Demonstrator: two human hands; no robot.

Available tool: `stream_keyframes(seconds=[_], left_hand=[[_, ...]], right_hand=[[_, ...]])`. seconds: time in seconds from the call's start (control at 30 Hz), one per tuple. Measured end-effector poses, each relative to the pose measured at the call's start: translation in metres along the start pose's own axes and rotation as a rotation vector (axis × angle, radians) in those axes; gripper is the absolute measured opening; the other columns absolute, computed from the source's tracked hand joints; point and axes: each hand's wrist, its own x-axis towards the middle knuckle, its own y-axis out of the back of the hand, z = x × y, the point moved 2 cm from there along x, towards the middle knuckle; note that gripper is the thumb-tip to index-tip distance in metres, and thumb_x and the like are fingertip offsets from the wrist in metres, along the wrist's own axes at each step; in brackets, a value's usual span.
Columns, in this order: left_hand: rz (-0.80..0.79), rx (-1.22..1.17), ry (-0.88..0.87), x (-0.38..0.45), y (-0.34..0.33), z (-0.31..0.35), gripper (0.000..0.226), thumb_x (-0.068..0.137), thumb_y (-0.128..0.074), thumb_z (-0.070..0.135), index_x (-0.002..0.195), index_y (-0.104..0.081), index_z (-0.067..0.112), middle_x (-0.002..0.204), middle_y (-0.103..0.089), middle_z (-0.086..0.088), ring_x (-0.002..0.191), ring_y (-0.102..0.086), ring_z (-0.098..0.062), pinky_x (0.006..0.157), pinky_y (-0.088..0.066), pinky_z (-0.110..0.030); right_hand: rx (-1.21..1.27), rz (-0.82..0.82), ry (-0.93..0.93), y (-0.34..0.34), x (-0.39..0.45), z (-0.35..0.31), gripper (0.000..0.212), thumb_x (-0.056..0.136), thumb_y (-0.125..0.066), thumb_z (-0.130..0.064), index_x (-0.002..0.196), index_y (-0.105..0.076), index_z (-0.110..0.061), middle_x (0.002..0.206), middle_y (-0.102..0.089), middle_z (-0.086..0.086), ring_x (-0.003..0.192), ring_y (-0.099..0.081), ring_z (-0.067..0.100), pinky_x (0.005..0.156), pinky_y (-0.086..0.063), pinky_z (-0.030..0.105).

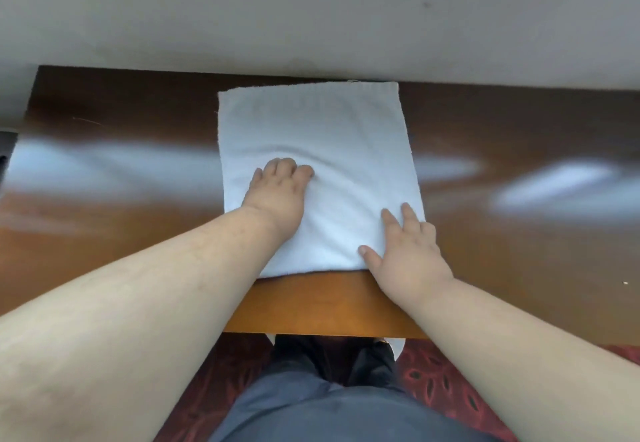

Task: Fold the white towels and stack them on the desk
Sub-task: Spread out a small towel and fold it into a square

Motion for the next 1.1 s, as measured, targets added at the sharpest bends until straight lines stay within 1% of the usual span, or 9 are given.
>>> stream_keyframes(seconds=[0.13, 0.27, 0.37, 0.5, 0.63, 0.73, 0.83, 0.93, 1.1], left_hand=[[0.007, -0.001, -0.001, -0.022, -0.007, -0.006, 0.074, 0.085, -0.046, 0.007, 0.151, -0.021, 0.027, 0.153, -0.019, -0.007, 0.144, -0.011, -0.027, 0.118, -0.016, -0.041], [0.125, -0.168, 0.002, -0.033, -0.011, -0.001, 0.064, 0.090, -0.041, 0.009, 0.151, -0.029, 0.023, 0.157, -0.023, -0.005, 0.148, -0.010, -0.024, 0.121, -0.005, -0.039], [0.185, -0.146, -0.090, -0.029, -0.020, 0.013, 0.059, 0.097, -0.039, 0.028, 0.154, -0.025, 0.021, 0.162, -0.019, -0.004, 0.150, -0.005, -0.023, 0.122, 0.001, -0.039], [0.057, -0.008, -0.016, -0.033, -0.048, -0.014, 0.070, 0.094, -0.016, 0.058, 0.156, 0.001, 0.030, 0.164, 0.011, 0.000, 0.149, 0.017, -0.021, 0.120, 0.010, -0.045], [0.048, 0.065, 0.068, -0.050, -0.059, -0.048, 0.072, 0.090, -0.002, 0.064, 0.154, 0.013, 0.033, 0.162, 0.020, 0.000, 0.146, 0.025, -0.023, 0.118, 0.013, -0.048], [0.052, 0.019, 0.097, -0.055, -0.051, -0.039, 0.073, 0.091, -0.008, 0.061, 0.155, 0.005, 0.029, 0.163, 0.014, -0.001, 0.147, 0.021, -0.024, 0.118, 0.014, -0.048], [0.189, -0.074, -0.068, -0.032, -0.027, -0.016, 0.065, 0.095, -0.021, 0.050, 0.156, -0.013, 0.025, 0.164, -0.004, -0.003, 0.150, 0.007, -0.022, 0.119, 0.011, -0.043], [0.216, -0.089, -0.190, 0.015, -0.005, -0.003, 0.059, 0.100, -0.031, 0.038, 0.156, -0.017, 0.023, 0.164, -0.009, -0.004, 0.150, 0.000, -0.023, 0.119, 0.005, -0.043], [0.071, 0.075, -0.055, 0.043, -0.016, -0.033, 0.078, 0.090, -0.020, 0.070, 0.156, 0.000, 0.032, 0.164, 0.010, 0.000, 0.149, 0.015, -0.027, 0.118, 0.007, -0.053]], right_hand=[[0.079, -0.078, 0.050, -0.009, -0.027, -0.014, 0.075, 0.091, -0.044, -0.066, 0.154, -0.015, -0.035, 0.163, 0.007, -0.005, 0.137, -0.018, 0.027, 0.108, -0.033, 0.039], [0.114, 0.099, 0.132, 0.007, 0.000, -0.025, 0.071, 0.094, -0.048, -0.055, 0.154, -0.021, -0.029, 0.164, 0.002, 0.000, 0.146, -0.010, 0.025, 0.117, -0.020, 0.040], [0.128, 0.170, 0.253, 0.008, 0.034, -0.042, 0.066, 0.099, -0.042, -0.048, 0.156, -0.018, -0.025, 0.166, -0.002, 0.001, 0.151, 0.003, 0.021, 0.122, -0.005, 0.040], [-0.176, 0.123, 0.297, -0.009, 0.062, -0.029, 0.074, 0.096, -0.016, -0.063, 0.158, 0.003, -0.028, 0.165, 0.014, 0.001, 0.150, 0.019, 0.021, 0.122, 0.009, 0.044], [-0.258, 0.175, 0.296, -0.012, 0.066, -0.018, 0.079, 0.091, -0.006, -0.070, 0.157, 0.007, -0.030, 0.165, 0.016, 0.002, 0.150, 0.021, 0.020, 0.122, 0.009, 0.044], [-0.230, 0.163, 0.264, -0.006, 0.061, -0.027, 0.083, 0.088, -0.010, -0.073, 0.158, -0.003, -0.028, 0.166, 0.010, 0.001, 0.151, 0.015, 0.020, 0.122, 0.005, 0.044], [-0.046, 0.257, 0.281, 0.010, 0.066, -0.048, 0.075, 0.093, -0.023, -0.066, 0.156, -0.020, -0.026, 0.166, -0.005, 0.000, 0.152, 0.003, 0.018, 0.122, -0.003, 0.041], [0.006, 0.322, 0.324, 0.023, 0.093, -0.074, 0.064, 0.099, -0.036, -0.048, 0.156, -0.022, -0.023, 0.166, -0.009, 0.004, 0.153, 0.000, 0.021, 0.122, -0.003, 0.042], [-0.182, 0.231, 0.160, 0.020, 0.121, -0.040, 0.077, 0.094, -0.021, -0.067, 0.158, 0.000, -0.030, 0.166, 0.010, 0.002, 0.152, 0.013, 0.021, 0.122, 0.005, 0.047]])
